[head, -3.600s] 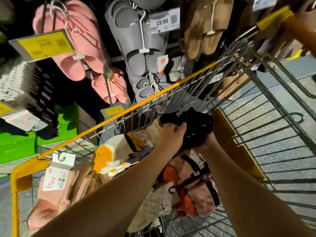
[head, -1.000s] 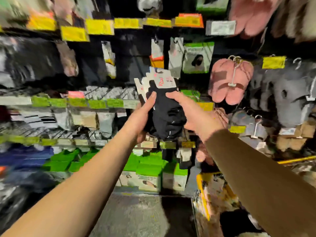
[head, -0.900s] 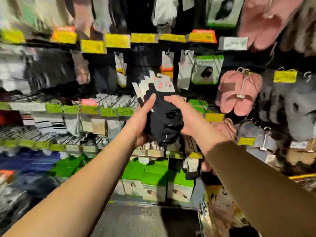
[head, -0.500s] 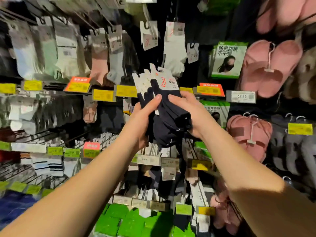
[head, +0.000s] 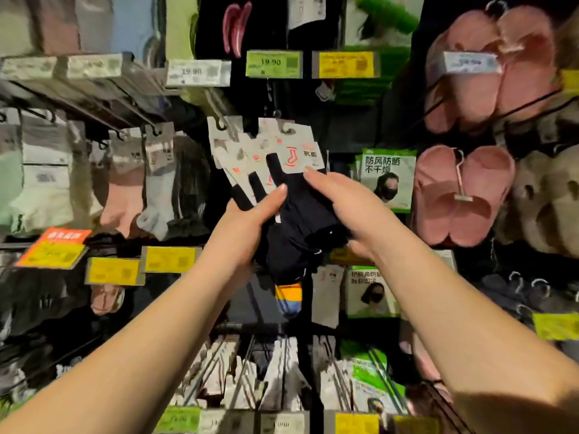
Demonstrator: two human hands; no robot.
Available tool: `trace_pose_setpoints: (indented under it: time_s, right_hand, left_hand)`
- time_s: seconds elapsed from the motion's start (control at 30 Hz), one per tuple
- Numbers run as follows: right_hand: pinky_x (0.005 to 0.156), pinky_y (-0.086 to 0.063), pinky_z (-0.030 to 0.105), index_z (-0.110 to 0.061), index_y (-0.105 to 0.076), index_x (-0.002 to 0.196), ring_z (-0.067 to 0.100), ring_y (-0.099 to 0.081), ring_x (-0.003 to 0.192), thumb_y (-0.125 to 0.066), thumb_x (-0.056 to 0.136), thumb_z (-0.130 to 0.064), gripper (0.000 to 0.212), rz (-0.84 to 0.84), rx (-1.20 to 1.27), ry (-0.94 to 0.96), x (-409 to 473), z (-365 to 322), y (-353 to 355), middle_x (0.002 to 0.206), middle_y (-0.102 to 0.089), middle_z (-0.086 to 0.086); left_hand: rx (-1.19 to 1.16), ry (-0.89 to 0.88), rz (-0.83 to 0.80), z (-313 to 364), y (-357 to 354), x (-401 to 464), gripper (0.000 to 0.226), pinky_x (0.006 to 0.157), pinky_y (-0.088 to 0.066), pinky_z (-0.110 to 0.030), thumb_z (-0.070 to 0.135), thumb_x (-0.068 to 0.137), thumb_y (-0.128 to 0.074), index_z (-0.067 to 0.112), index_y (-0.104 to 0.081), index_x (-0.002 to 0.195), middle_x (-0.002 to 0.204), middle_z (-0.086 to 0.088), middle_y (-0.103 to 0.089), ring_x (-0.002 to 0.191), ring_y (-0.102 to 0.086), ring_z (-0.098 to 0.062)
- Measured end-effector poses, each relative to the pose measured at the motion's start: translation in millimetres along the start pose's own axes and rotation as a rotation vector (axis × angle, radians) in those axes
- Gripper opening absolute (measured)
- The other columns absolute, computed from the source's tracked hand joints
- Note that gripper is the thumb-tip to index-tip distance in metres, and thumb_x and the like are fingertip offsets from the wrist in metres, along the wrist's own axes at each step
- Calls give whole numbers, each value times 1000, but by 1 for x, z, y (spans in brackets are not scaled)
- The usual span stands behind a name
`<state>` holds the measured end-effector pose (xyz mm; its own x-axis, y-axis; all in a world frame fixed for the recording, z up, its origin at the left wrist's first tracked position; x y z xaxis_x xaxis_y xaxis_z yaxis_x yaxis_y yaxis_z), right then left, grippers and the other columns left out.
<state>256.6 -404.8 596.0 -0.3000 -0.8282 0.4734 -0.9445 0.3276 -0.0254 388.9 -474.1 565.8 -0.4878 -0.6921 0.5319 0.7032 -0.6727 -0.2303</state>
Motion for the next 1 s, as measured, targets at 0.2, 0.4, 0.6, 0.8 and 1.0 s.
trace_pose_setpoints:
  time_s: [0.2, 0.4, 0.6, 0.8, 1.0]
  right_hand:
    - [82, -59, 38, -6, -68, 115, 25, -75, 90, -66, 94, -19, 25, 9, 189, -66, 13, -4, 4, 101, -76, 13]
    - [83, -59, 40, -3, -61, 129, 29, -72, 102, -60, 97, -13, 33, 52, 232, -42, 29, -7, 4, 115, -73, 17]
    - [86, -59, 43, -10, -60, 128, 27, -73, 102, -59, 99, -13, 29, 148, 188, -1, 35, -9, 25, 114, -74, 12]
    - [88, -59, 38, -18, -61, 124, 18, -72, 104, -60, 99, -24, 26, 277, -79, 134, 45, -9, 53, 117, -73, 4]
    - [82, -59, 32, -23, -61, 115, 13, -72, 102, -56, 101, -21, 15, 283, -131, 220, 56, -13, 60, 113, -74, -4]
  left_hand:
    - [9, -11, -83, 6, -3, 15, 31, 93, -54, -39, 30, 92, -69, 29, -64, 122, 114, 5, -75, 106, -72, -15]
    - [-108, 25, -30, 11, 6, 25, 22, 92, -55, -38, 32, 93, -68, 27, -67, 115, 107, 6, -77, 99, -74, -14]
    - [-27, -56, 107, 13, 31, 38, 35, 91, -55, -37, 27, 92, -68, 25, -64, 127, 113, 8, -75, 103, -72, -13]
    - [-149, 17, 139, 20, 44, 39, 29, 67, -56, -31, 31, 95, -63, 22, -68, 122, 105, 2, -77, 93, -75, -16]
    - [-217, 34, 59, 24, 33, 38, 32, 79, -55, -34, 27, 97, -58, 22, -65, 128, 115, 2, -75, 105, -72, -17]
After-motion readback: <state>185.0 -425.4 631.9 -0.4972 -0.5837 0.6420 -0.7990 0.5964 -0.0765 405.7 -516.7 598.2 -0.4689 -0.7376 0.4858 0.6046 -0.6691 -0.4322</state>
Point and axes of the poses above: each hand's wrist, its own x-axis towards the middle knuckle, its own y-axis out of the back of the hand, z = x × y, the point moved 3 cm from there along x, towards the middle knuckle
